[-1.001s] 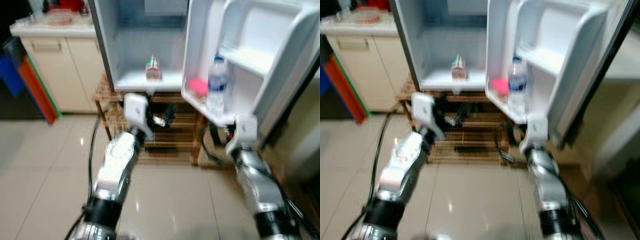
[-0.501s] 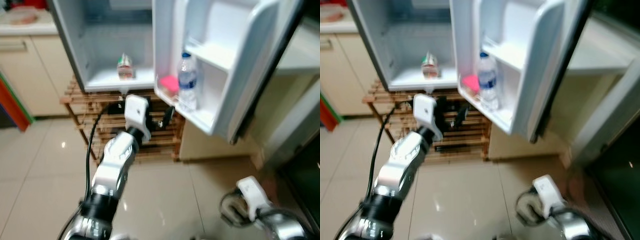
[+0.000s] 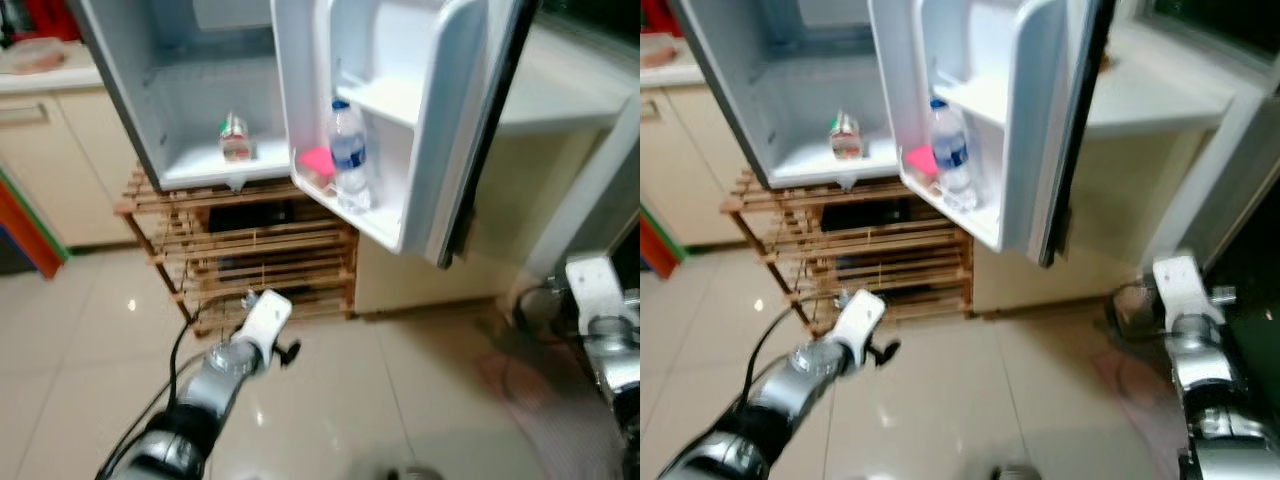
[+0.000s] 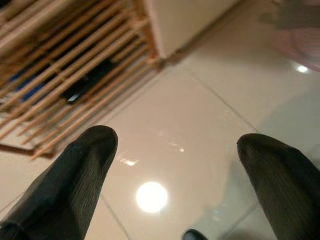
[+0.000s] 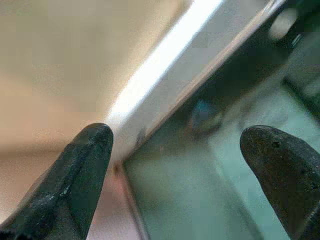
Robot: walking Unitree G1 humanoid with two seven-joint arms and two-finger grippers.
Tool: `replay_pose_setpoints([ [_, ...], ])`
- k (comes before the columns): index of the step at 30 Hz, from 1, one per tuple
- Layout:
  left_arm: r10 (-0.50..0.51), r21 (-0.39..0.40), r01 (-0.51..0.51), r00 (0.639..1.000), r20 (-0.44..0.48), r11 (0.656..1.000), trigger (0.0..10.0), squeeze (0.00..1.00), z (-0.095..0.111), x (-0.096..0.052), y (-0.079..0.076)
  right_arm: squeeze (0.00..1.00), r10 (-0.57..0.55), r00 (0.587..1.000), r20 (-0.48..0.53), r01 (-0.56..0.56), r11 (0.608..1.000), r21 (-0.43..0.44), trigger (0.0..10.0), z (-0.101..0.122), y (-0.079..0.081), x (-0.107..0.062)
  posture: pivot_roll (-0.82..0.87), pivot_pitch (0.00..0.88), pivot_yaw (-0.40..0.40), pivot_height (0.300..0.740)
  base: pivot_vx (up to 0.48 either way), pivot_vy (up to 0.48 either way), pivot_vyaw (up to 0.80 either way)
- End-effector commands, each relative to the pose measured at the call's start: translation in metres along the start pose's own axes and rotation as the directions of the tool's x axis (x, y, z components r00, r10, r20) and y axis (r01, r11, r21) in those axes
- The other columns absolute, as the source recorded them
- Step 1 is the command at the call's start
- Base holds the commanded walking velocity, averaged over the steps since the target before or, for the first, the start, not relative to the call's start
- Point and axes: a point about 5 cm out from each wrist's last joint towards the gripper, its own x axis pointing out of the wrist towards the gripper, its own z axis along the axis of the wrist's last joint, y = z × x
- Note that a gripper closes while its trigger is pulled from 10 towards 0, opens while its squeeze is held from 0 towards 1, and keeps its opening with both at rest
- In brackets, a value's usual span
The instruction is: Restocking fridge
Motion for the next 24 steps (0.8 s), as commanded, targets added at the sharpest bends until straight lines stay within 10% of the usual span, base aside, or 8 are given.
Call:
replay_pose_setpoints([
  [1,-0.005,0.050,0.005,1.000,0.004,0.999,10.0,0.00,0.004,0.001,0.004,0.00,-0.034,0.997,0.072,0.029,0.998,0.061,10.0,0.018,-0.004,0.004,-0.10,0.000,0.033,0.726,0.000,0.000,0.00],
  [6,-0.016,0.100,0.018,1.000,-0.019,0.995,10.0,0.00,-0.002,0.004,0.000,0.00,-0.056,0.964,0.261,0.003,0.980,0.201,10.0,0.077,-0.001,0.010,-0.10,0.000,0.034,0.726,0.000,0.000,0.00],
  [24,-0.022,0.110,0.021,1.000,0.013,0.994,10.0,0.00,0.008,0.005,0.001,0.00,0.066,0.933,0.355,-0.203,0.908,0.366,10.0,0.136,0.044,0.005,-0.08,0.000,0.022,0.726,0.000,0.000,0.00],
])
